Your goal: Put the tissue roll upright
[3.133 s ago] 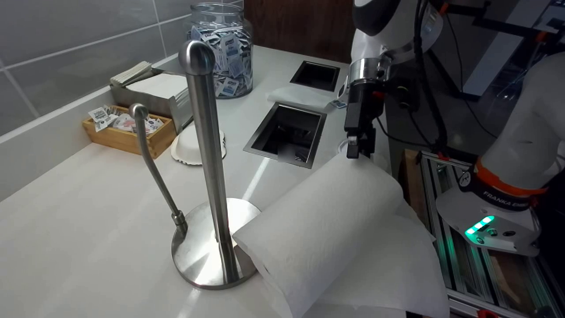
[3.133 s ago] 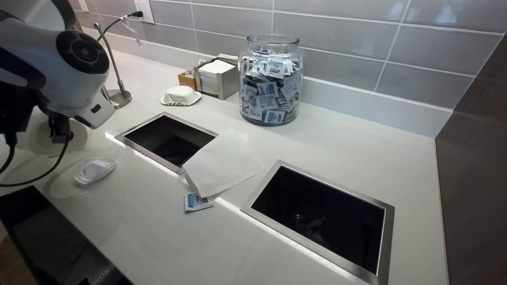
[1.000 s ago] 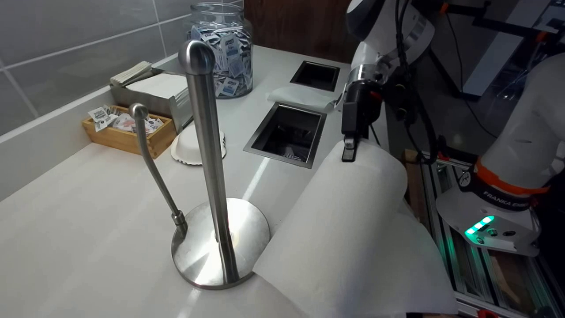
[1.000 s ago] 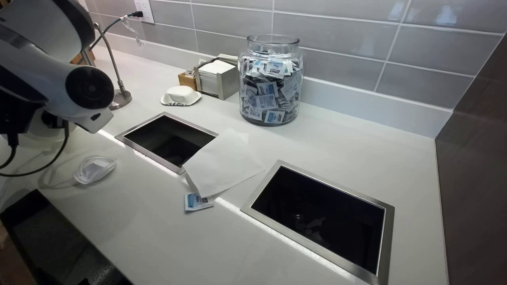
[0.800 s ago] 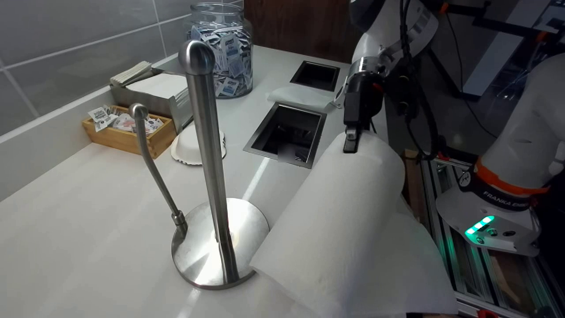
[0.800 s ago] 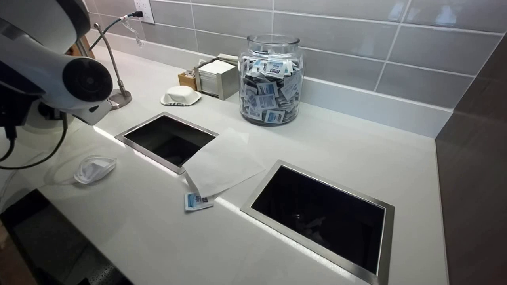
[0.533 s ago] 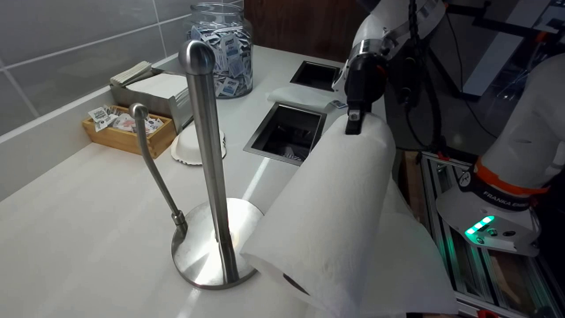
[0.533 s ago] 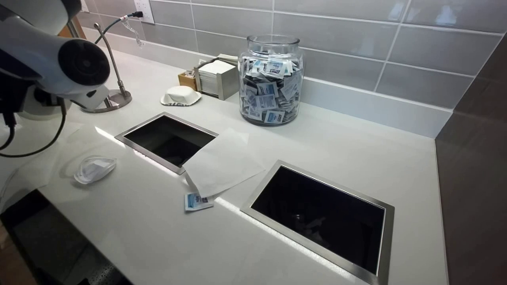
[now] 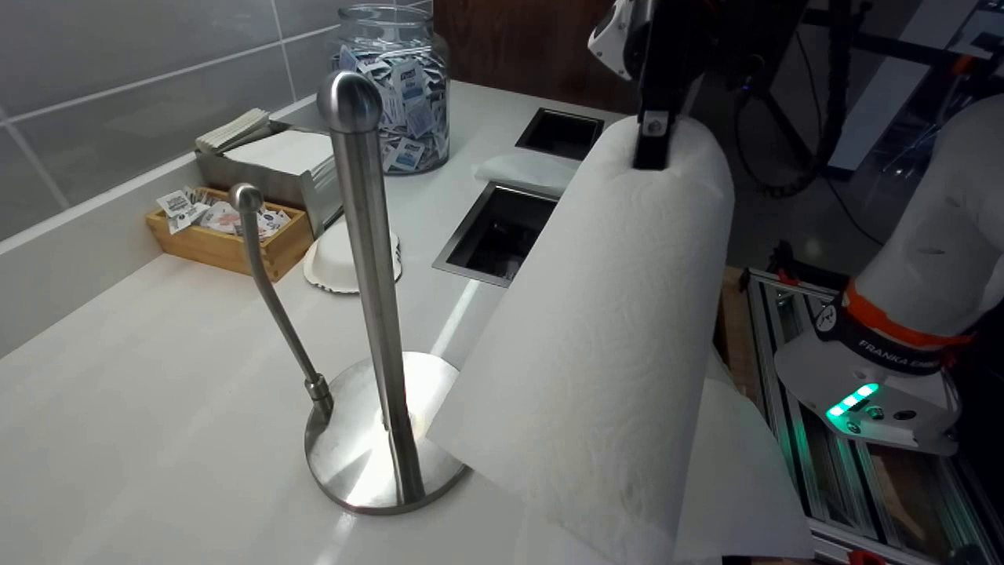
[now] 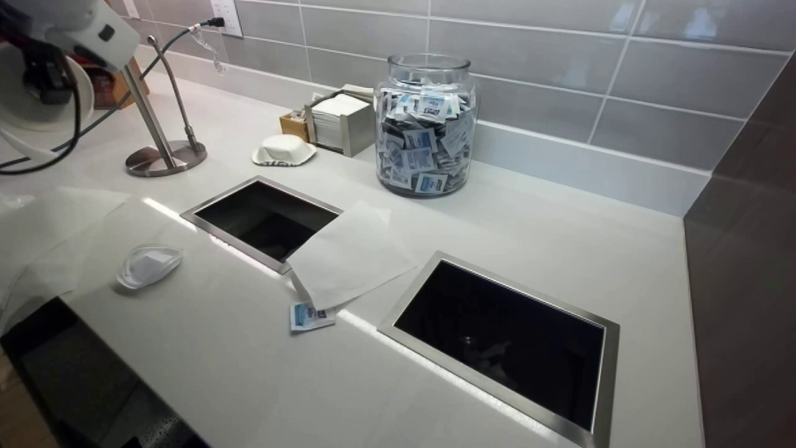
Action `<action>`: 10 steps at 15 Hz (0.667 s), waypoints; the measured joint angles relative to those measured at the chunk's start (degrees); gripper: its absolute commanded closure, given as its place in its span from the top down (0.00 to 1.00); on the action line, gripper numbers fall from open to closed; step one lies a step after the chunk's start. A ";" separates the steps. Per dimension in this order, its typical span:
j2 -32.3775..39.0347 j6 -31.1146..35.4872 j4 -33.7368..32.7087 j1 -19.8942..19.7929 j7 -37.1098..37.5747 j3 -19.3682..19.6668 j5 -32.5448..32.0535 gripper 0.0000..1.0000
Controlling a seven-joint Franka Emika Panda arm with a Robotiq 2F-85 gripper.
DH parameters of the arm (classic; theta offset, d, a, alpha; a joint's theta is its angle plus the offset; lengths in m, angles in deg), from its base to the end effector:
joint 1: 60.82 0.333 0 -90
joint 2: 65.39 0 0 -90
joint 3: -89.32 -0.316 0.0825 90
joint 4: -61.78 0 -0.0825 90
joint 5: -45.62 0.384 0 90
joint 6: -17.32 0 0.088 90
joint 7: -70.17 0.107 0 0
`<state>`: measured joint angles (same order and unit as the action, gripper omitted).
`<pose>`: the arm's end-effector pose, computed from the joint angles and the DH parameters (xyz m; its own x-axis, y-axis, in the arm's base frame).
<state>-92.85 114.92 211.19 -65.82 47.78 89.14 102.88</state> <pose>0.3614 0.0492 0.4211 0.9874 0.0197 -0.1572 -0.1224 -0.5352 -0.8358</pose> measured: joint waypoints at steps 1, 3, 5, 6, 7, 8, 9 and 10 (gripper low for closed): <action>-1.53 0.25 -1.15 0.24 2.27 -1.27 -2.01 0.08; -3.81 0.51 -3.55 0.97 6.24 -3.58 -6.22 0.08; -5.39 0.84 -5.97 1.95 9.68 -5.65 -10.61 0.08; -5.99 1.19 -7.08 2.52 11.14 -6.57 -12.87 0.08; -6.52 1.65 -8.09 3.10 12.46 -7.46 -15.24 0.08; -6.98 2.34 -8.83 3.70 13.63 -8.37 -17.67 0.08; -7.22 3.46 -9.43 4.41 14.80 -9.40 -19.87 0.08; -7.24 4.94 -9.82 5.24 15.99 -10.58 -22.06 0.08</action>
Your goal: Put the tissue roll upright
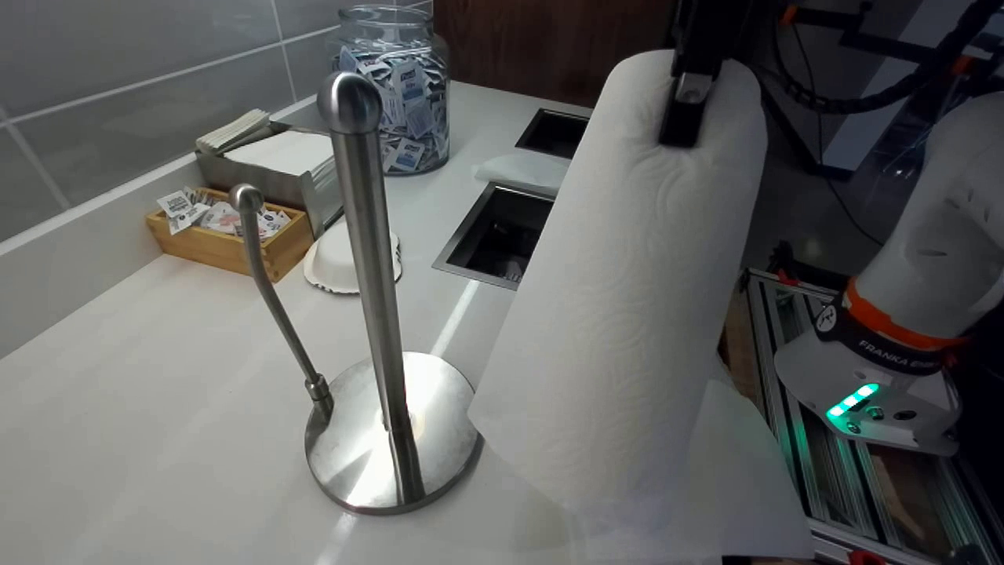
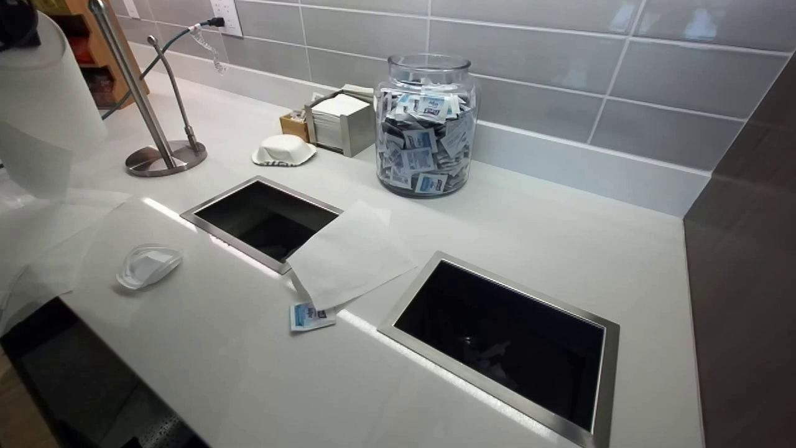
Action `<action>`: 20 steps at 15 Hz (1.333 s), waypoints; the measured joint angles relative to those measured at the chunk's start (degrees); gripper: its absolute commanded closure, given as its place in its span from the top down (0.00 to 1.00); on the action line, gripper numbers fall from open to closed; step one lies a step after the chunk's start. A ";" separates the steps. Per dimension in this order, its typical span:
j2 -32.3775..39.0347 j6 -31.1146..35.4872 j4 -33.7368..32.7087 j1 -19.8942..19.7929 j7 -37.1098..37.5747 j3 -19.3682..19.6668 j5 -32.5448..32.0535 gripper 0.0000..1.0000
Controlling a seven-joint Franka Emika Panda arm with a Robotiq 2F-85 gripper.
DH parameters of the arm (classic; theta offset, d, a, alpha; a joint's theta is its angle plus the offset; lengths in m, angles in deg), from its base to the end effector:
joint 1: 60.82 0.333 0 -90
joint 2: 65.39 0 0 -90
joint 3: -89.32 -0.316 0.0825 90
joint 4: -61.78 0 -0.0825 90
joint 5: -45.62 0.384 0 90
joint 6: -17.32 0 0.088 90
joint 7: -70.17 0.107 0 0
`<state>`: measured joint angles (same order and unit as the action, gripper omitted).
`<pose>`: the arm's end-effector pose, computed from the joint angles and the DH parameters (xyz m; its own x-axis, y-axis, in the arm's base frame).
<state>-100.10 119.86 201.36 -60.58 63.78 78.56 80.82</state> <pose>0.3537 0.1267 0.5162 0.9922 0.1229 -0.0211 0.0986 -0.8765 -0.4711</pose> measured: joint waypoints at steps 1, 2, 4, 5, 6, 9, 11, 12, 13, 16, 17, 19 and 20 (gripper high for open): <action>0.01 1.80 -0.17 0.87 1.21 -1.24 -2.24 0.08; 0.05 3.66 -0.19 1.74 2.39 -2.46 -4.53 0.08; 0.24 7.16 -0.19 3.58 4.86 -4.64 -9.70 0.08; 0.39 8.82 -0.20 4.34 6.16 -5.68 -12.44 0.08; 0.53 10.42 -0.21 4.98 7.47 -6.65 -15.31 0.08; 0.69 14.19 -0.26 6.12 11.52 -9.15 -23.71 0.08; 1.09 15.26 -0.26 6.46 13.96 -10.29 -28.22 0.08; 1.45 15.31 -0.26 6.60 14.97 -10.69 -30.16 0.08; 1.88 15.31 -0.26 6.66 15.82 -10.99 -31.95 0.08; 3.38 15.31 -0.26 6.85 17.47 -11.47 -36.58 0.08; 3.89 15.29 -0.26 6.96 17.61 -11.47 -37.57 0.08; 4.85 15.25 -0.28 7.28 17.63 -11.46 -38.95 0.08; 5.30 15.23 -0.28 7.51 17.63 -11.45 -39.43 0.08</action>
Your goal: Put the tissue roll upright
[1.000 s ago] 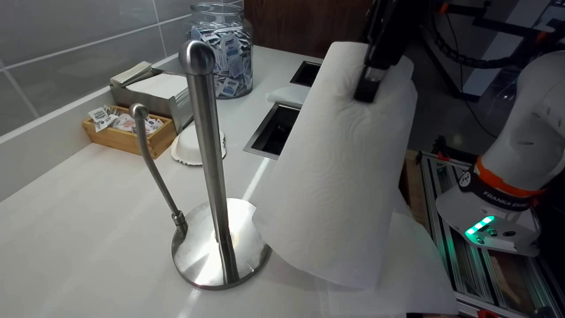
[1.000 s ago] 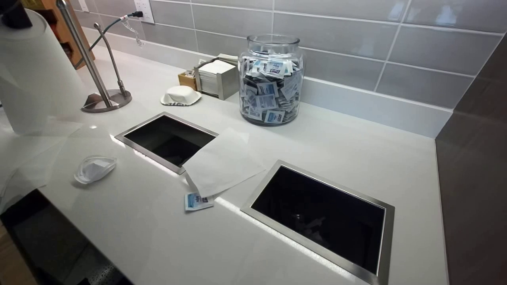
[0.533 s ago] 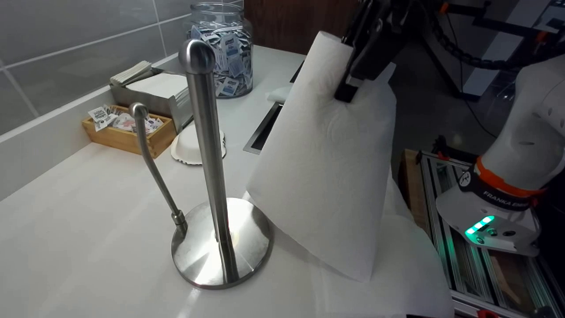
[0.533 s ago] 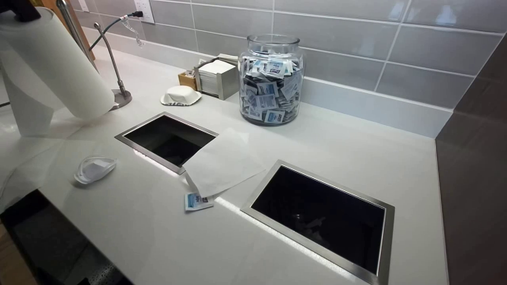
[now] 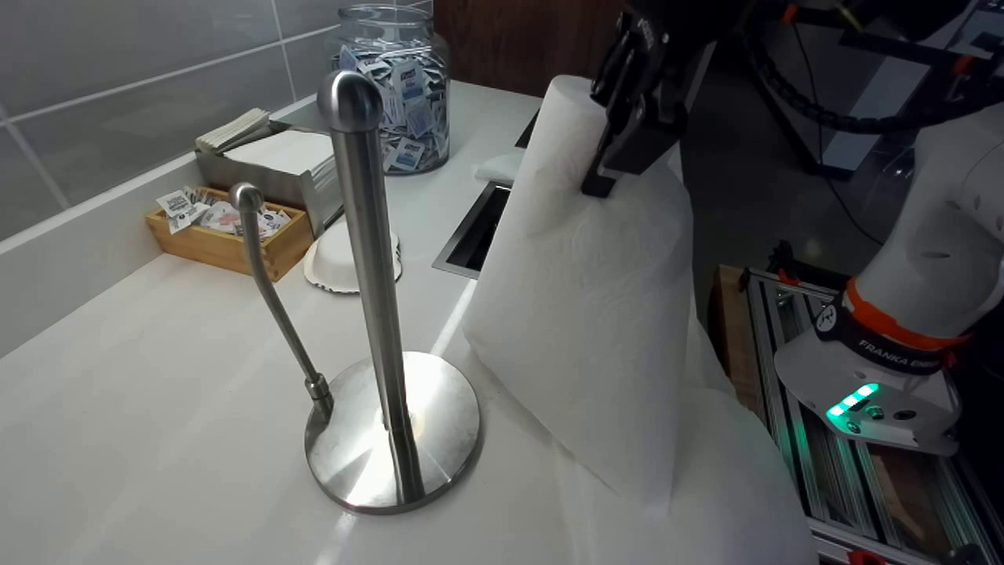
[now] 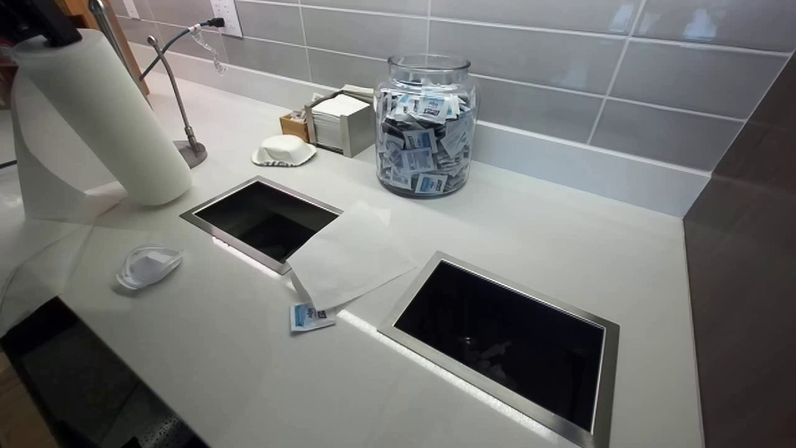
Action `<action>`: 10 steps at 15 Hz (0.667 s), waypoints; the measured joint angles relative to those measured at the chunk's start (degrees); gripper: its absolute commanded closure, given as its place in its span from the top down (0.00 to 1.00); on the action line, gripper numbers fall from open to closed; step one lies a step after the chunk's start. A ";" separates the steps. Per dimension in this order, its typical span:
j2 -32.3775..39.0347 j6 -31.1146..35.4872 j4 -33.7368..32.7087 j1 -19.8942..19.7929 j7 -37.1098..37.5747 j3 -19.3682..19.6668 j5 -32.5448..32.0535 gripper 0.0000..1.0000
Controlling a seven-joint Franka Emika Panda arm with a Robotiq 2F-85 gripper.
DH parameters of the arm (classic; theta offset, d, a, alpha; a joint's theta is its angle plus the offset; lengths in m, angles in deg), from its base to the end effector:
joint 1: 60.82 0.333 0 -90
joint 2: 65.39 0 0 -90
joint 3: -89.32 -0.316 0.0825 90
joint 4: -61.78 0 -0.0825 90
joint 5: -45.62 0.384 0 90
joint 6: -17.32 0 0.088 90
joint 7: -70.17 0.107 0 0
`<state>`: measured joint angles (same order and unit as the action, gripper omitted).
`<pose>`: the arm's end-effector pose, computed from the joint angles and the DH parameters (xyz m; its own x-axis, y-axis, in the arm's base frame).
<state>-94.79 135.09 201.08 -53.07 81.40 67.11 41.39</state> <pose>0.3554 0.2118 0.4866 0.9335 0.3289 0.1428 0.2922 -0.9286 0.2289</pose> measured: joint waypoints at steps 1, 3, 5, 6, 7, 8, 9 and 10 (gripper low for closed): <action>0.45 -0.08 -0.04 0.24 0.00 0.00 -0.49 0.08; 1.25 -0.39 -0.16 0.67 -0.01 0.05 -1.17 0.58; 1.55 -1.58 -0.50 1.15 -0.09 0.30 -1.29 0.64; 1.56 -2.51 -0.79 1.45 -0.10 0.44 -1.30 0.73; 1.56 -3.30 -1.15 1.77 -0.10 0.59 -1.31 0.80; 1.55 -3.78 -1.49 2.06 -0.10 0.70 -1.32 0.89; 1.55 -4.05 -1.79 2.31 -0.10 0.81 -1.31 0.95; 1.55 -4.22 -2.07 2.49 -0.10 0.88 -1.32 0.99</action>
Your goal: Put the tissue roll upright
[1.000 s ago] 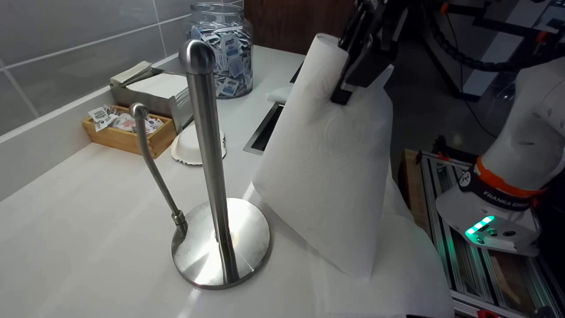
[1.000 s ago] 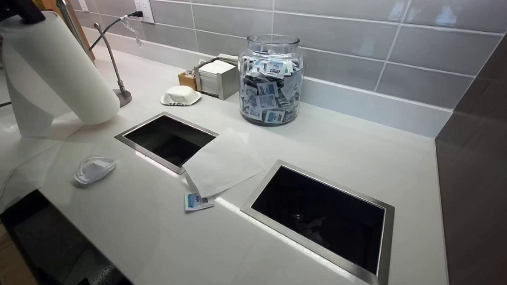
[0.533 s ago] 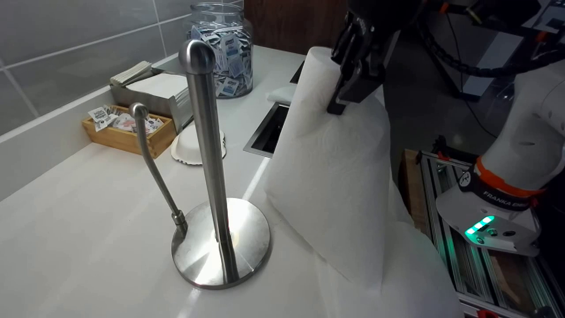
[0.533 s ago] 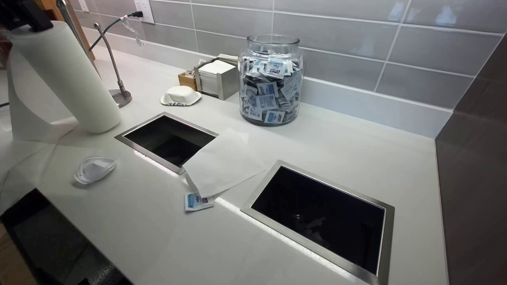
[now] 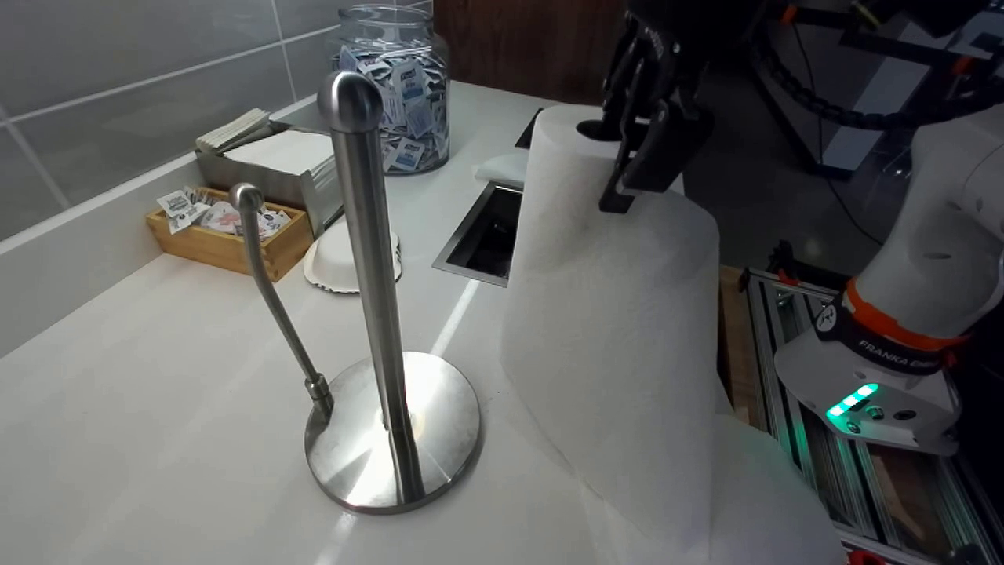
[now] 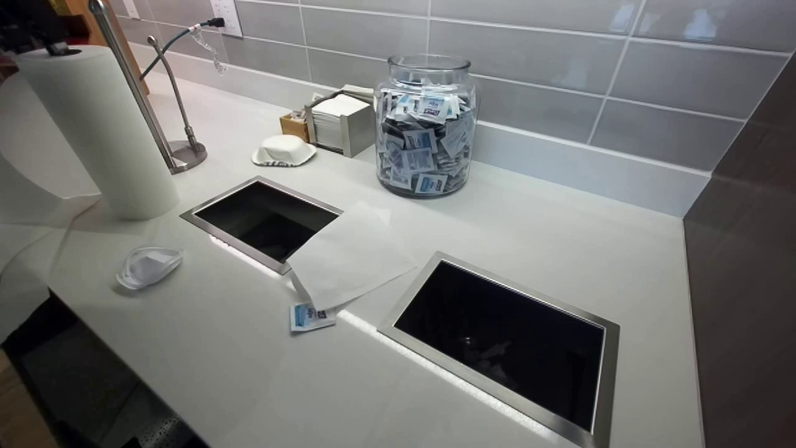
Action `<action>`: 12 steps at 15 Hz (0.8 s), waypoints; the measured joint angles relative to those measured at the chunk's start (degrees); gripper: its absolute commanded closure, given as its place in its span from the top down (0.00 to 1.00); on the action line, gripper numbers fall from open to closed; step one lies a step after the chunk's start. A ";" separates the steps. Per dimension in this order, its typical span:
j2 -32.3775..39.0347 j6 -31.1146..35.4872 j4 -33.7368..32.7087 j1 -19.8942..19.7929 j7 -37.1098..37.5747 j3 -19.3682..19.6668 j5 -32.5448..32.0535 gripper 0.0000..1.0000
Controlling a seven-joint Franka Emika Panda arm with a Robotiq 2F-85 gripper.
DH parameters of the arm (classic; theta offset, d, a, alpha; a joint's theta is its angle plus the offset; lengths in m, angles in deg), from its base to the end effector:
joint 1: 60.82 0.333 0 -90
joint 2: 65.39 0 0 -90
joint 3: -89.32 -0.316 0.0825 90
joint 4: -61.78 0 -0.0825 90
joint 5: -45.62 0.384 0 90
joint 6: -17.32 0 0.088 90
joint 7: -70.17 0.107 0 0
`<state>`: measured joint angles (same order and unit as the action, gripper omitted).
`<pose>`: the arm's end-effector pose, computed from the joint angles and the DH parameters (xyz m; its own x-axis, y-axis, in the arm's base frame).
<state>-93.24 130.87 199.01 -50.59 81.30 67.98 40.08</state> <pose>0.3521 0.2211 0.4882 0.9297 0.3586 0.0843 0.3293 -0.9115 0.2464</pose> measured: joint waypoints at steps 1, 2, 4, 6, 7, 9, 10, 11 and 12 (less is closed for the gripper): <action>0.00 -0.10 -0.26 0.15 0.00 0.06 0.00 1.00; 0.00 -0.12 -0.47 0.27 0.00 0.12 0.00 1.00; 0.00 -0.12 -0.81 0.44 0.00 0.22 0.00 1.00; -0.05 -0.13 -1.01 0.55 0.06 0.32 0.00 1.00; -0.10 -0.12 -1.12 0.55 0.26 0.40 0.00 1.00; -0.29 -0.02 -1.29 0.56 1.53 0.64 0.06 1.00; -0.36 0.15 -1.36 0.56 2.33 0.75 0.09 1.00; -0.40 0.53 -1.41 0.56 3.18 0.82 0.21 1.00; -0.41 1.13 -1.42 0.56 4.02 0.86 0.24 1.00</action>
<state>-93.65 132.00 197.59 -50.02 85.32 68.85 40.32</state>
